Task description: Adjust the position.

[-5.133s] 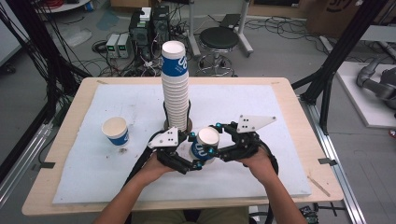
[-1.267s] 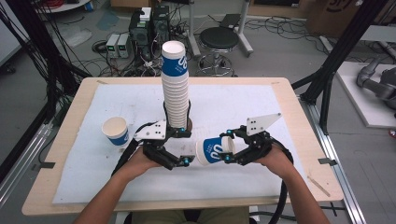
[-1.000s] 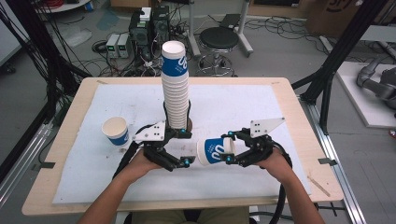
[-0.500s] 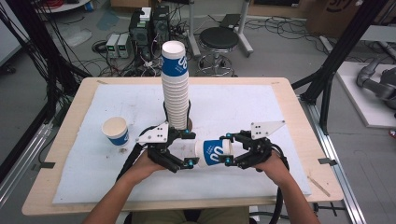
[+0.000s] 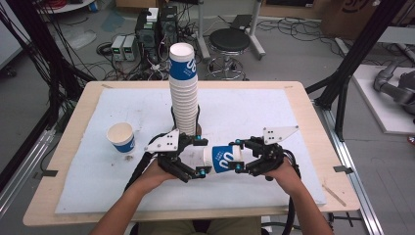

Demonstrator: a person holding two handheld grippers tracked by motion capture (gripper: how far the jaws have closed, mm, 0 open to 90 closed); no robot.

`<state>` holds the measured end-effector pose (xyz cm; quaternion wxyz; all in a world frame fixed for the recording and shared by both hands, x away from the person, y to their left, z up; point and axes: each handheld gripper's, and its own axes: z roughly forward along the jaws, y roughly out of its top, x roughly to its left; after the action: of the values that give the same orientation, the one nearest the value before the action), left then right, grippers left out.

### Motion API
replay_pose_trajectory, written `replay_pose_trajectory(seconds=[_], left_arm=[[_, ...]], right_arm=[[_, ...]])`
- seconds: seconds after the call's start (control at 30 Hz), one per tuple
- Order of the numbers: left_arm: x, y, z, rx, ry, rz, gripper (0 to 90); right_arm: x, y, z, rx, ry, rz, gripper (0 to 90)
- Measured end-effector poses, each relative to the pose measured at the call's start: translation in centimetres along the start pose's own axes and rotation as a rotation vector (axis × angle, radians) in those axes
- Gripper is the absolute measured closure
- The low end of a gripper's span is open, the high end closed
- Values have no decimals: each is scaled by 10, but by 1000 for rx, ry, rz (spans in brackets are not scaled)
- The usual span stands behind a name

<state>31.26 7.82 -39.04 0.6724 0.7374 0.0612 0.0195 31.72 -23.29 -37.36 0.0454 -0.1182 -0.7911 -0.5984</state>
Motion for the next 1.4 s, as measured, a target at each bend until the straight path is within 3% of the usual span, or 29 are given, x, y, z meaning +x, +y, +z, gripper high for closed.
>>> replay_pose_trajectory(seconds=[0.43,0.6,1.0,1.07,1.13,1.33,1.4], left_arm=[[-1,-10,7,9,-6,-34,136],[-1,-10,7,13,-2,-26,140],[0,-7,3,33,-1,-5,246],[0,-6,3,44,6,-4,250],[0,-5,3,55,10,-8,253],[2,-1,1,94,15,-10,260],[3,4,0,133,21,1,260]], right_arm=[[-1,0,0,-35,18,11,306],[-2,0,1,-38,20,12,306],[-2,-1,2,-33,17,20,310],[-1,0,2,-31,4,21,294],[1,0,3,-35,-29,29,197],[2,5,1,-30,-48,18,193],[4,9,-1,-4,-68,-4,193]])
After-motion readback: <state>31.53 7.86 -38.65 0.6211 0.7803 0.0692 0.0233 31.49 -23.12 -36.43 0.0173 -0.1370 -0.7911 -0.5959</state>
